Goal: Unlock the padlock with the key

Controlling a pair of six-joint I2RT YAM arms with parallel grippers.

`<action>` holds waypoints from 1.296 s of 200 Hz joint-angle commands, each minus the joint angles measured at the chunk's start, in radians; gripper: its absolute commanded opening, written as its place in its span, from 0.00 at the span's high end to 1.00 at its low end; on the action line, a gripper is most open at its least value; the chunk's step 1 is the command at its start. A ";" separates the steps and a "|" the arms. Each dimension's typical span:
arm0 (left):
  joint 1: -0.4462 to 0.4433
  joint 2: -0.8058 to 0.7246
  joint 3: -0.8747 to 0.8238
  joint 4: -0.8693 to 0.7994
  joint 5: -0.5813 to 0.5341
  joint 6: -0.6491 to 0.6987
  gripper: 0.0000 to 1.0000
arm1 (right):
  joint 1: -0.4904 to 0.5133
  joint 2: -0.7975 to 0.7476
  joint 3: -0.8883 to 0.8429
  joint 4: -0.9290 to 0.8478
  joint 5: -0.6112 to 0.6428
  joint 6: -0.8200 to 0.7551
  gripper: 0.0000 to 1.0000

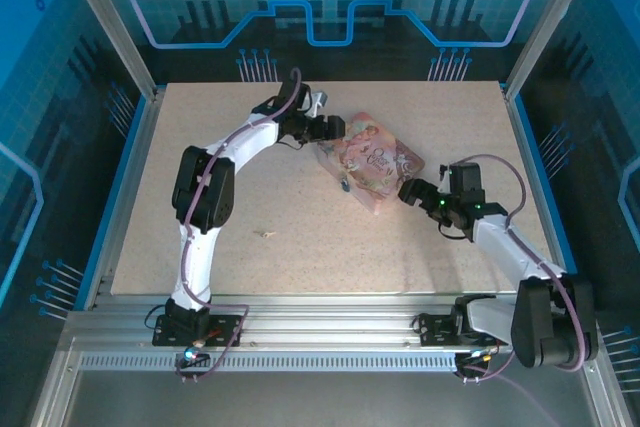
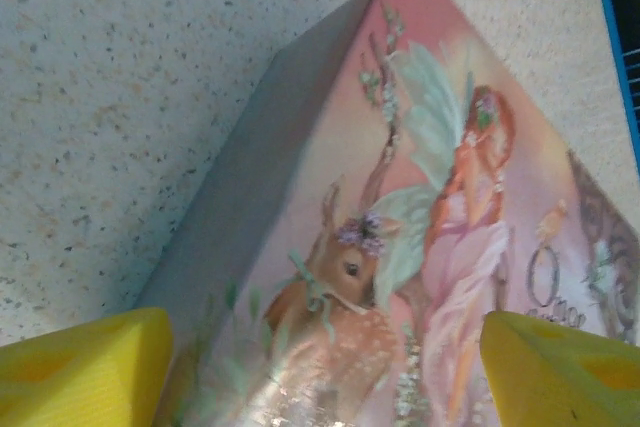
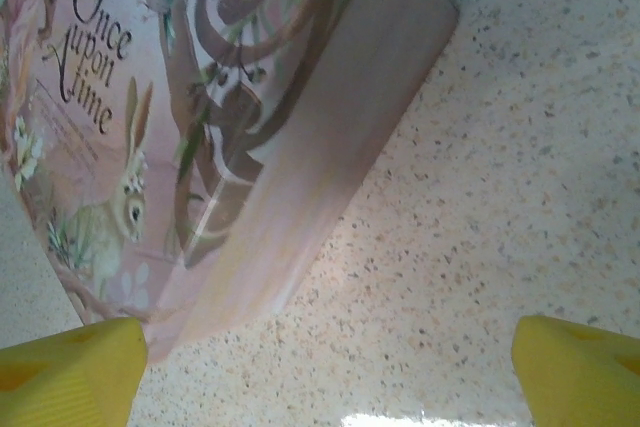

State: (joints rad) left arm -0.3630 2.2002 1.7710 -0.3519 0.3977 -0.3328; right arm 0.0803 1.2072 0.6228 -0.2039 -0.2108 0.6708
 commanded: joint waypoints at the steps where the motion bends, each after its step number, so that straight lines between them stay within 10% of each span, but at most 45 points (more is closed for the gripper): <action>1: -0.016 -0.087 -0.107 0.022 0.059 0.010 0.20 | 0.013 0.040 0.050 0.040 -0.016 0.009 0.06; 117: -0.062 -0.400 -0.619 0.345 0.092 -0.139 0.23 | 0.094 0.332 0.252 0.012 -0.109 -0.074 0.29; 259: -0.056 -0.661 -0.941 0.386 -0.062 -0.193 0.23 | 0.202 0.509 0.454 -0.055 -0.089 -0.146 0.27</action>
State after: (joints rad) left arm -0.4034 1.5764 0.8455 0.0437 0.3447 -0.5186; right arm 0.2436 1.6955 1.0588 -0.2276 -0.2134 0.5327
